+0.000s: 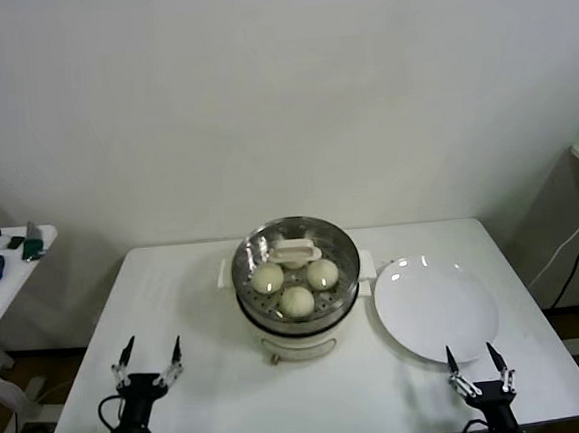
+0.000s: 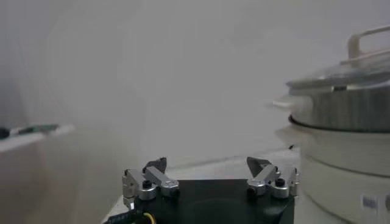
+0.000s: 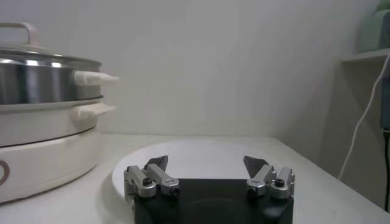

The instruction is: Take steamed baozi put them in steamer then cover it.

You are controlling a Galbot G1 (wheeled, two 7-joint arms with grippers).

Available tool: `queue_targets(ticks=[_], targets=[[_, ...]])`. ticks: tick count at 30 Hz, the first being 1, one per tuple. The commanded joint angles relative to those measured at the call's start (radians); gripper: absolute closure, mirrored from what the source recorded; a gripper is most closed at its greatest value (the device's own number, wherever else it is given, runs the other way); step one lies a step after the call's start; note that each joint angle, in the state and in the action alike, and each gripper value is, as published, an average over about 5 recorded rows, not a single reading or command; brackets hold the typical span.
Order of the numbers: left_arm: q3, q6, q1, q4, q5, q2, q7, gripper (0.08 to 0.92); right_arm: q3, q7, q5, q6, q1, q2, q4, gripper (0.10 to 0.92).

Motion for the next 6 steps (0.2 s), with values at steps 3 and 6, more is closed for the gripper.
queue_targets(ticks=[3,6], targets=[[-0.025,-0.089,0.06,0.084,-0.134,-0.007,0.041,0.177,-0.003,-0.001,-0.012,-0.01,0.007,-0.005,-0.003,0.203],[-0.023,-0.088,0.063,0.081,-0.132,-0.008,0.045,0.177,-0.003,-0.001,-0.006,-0.01,0.008,-0.008,-0.004,0.203]])
